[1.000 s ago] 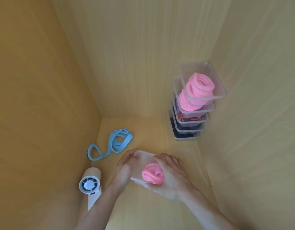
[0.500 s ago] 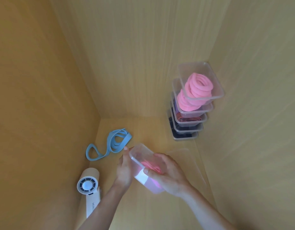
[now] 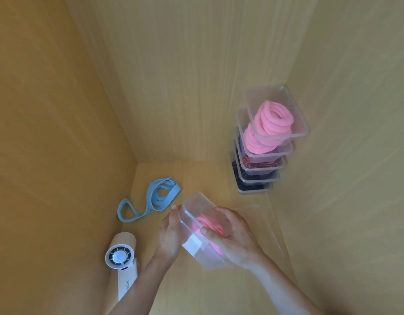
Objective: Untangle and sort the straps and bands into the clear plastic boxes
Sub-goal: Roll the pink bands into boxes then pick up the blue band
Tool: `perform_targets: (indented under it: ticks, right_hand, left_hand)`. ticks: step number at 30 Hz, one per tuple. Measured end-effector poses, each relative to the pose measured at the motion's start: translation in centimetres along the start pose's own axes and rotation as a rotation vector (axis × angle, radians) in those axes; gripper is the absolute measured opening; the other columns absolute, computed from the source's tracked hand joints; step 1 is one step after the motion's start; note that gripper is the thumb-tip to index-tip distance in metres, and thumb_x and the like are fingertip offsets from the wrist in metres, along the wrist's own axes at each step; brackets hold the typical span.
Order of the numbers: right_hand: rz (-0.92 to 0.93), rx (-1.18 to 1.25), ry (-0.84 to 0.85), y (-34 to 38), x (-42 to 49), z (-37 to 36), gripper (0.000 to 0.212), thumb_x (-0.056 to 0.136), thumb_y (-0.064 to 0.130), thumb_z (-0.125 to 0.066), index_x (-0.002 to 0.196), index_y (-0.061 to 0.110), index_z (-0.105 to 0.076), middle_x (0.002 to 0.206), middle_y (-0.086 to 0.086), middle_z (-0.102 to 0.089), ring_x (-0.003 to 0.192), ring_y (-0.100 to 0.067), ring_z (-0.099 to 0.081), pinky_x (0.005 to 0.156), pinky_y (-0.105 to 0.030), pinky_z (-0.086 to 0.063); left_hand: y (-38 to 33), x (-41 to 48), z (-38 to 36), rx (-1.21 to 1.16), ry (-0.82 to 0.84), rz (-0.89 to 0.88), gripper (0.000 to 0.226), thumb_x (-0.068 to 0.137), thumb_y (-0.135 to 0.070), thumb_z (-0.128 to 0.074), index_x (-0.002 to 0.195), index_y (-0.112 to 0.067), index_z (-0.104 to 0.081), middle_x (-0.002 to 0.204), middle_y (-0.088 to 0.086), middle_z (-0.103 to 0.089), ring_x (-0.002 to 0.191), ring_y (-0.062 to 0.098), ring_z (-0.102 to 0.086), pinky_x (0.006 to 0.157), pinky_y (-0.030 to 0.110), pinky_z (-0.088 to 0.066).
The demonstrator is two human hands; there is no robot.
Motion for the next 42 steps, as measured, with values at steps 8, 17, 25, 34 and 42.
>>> perform_targets:
  ticks: [8, 17, 25, 34, 42]
  right_hand:
    - [0.049, -0.06, -0.055, 1.4, 0.2, 1.9, 0.096, 0.058, 0.084, -0.066, 0.142, 0.043, -0.043, 0.136, 0.027, -0.037, 0.136, -0.005, -0.035, 0.115, -0.031, -0.031]
    - [0.102, -0.178, -0.147, 3.3, 0.0, 3.0, 0.089, 0.065, 0.071, -0.075, 0.142, 0.038, -0.045, 0.142, 0.018, -0.044, 0.134, -0.01, -0.038, 0.113, -0.028, -0.03]
    - [0.195, -0.263, -0.25, 5.2, -1.0, 2.7, 0.098, 0.057, 0.087, -0.059, 0.141, 0.04, -0.041, 0.137, 0.021, -0.041, 0.132, -0.012, -0.039, 0.112, -0.036, -0.032]
    - [0.165, -0.111, -0.413, 7.4, -1.9, 3.1, 0.102, 0.055, 0.086, -0.055, 0.143, 0.039, -0.039, 0.139, 0.019, -0.036, 0.135, -0.007, -0.033, 0.115, -0.041, -0.03]
    - [0.468, 0.024, -0.374, 7.3, -2.8, 6.1, 0.058, 0.09, 0.058, -0.057, 0.14, 0.029, -0.055, 0.149, 0.012, -0.042, 0.143, -0.008, -0.036, 0.117, -0.033, -0.032]
  left_hand:
    - [0.4, 0.1, 0.7, -0.015, 0.157, 0.059, 0.072, 0.094, -0.069, -0.018, 0.124, -0.029, -0.069, 0.117, -0.01, -0.074, 0.115, 0.003, -0.064, 0.096, 0.024, -0.043]
    - [-0.1, 1.1, 2.1, 0.053, 0.095, 0.028, 0.035, 0.089, -0.044, -0.054, 0.117, -0.029, -0.07, 0.121, -0.013, -0.07, 0.122, 0.008, -0.06, 0.101, 0.027, -0.043]
    - [-5.5, -2.3, 1.3, 0.216, 0.135, -0.168, 0.063, 0.083, -0.087, -0.031, 0.138, -0.057, -0.038, 0.136, -0.037, -0.046, 0.119, -0.019, -0.043, 0.111, 0.029, -0.031]
    - [-9.4, -3.5, -1.3, -0.046, 0.347, -0.222, 0.044, 0.106, -0.032, -0.046, 0.147, -0.041, -0.03, 0.107, 0.013, -0.075, 0.096, 0.028, -0.074, 0.079, 0.037, -0.062]
    - [-10.7, -1.4, -1.1, -0.174, 0.289, -0.239, 0.032, 0.109, -0.029, -0.028, 0.127, -0.038, -0.053, 0.106, 0.013, -0.075, 0.09, 0.033, -0.074, 0.066, 0.038, -0.061]
Point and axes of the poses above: each hand's wrist, its own x-axis towards the middle knuckle, its own z-axis out of the back of the hand, y = z × x, the point moved 2 cm from there along x, towards the middle knuckle
